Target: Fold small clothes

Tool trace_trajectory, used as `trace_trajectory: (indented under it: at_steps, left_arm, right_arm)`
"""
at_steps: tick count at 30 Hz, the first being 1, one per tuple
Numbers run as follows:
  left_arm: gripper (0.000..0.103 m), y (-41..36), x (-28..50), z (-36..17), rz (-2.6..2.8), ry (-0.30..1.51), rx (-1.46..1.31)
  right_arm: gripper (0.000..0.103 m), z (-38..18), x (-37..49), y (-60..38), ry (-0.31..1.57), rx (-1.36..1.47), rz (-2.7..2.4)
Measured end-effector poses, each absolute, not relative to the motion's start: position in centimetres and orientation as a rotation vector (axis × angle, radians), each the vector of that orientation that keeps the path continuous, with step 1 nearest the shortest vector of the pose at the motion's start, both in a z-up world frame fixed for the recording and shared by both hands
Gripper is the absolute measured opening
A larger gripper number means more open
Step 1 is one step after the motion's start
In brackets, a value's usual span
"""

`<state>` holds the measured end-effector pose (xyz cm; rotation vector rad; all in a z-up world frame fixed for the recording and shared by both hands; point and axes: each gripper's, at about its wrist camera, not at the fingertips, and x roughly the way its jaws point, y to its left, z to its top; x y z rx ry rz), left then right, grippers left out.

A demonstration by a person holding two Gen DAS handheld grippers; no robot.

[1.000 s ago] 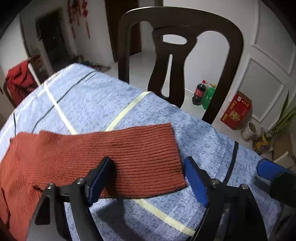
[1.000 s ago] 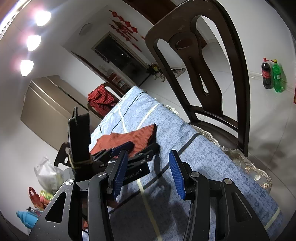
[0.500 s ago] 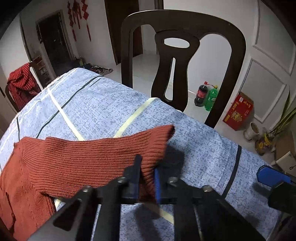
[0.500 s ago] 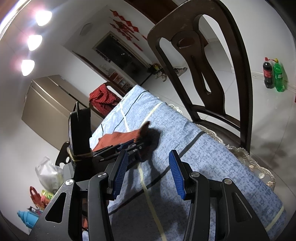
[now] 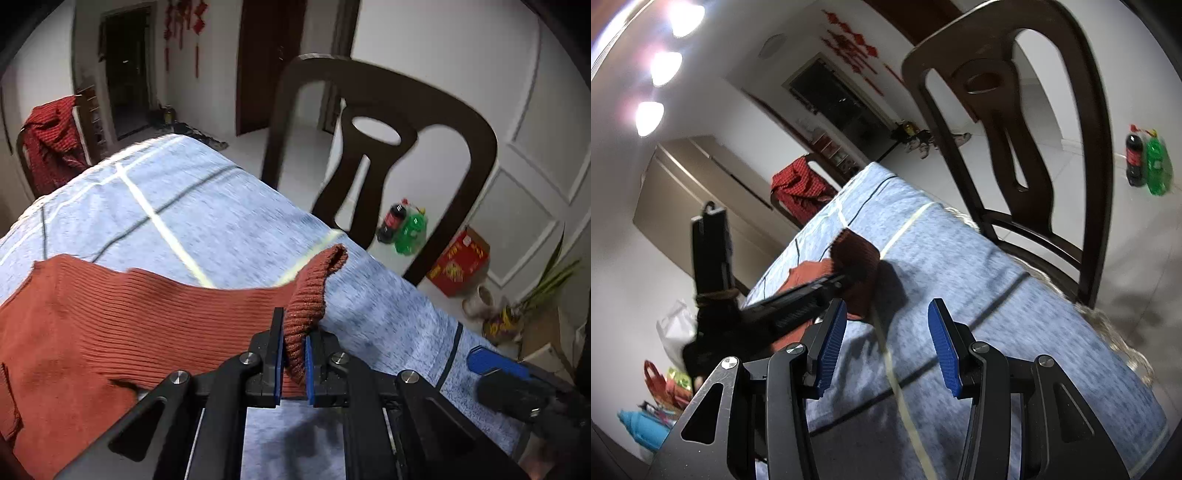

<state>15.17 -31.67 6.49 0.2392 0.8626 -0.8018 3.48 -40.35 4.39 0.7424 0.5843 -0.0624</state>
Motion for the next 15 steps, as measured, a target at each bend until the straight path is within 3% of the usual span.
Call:
trace_trajectory:
  at_steps: [15]
  left_arm:
    - [0.011,-24.5,19.8,9.2,-0.734,0.864,0.080]
  right_arm:
    - [0.047,4.0,11.1,-35.0,0.749,0.528,0.028]
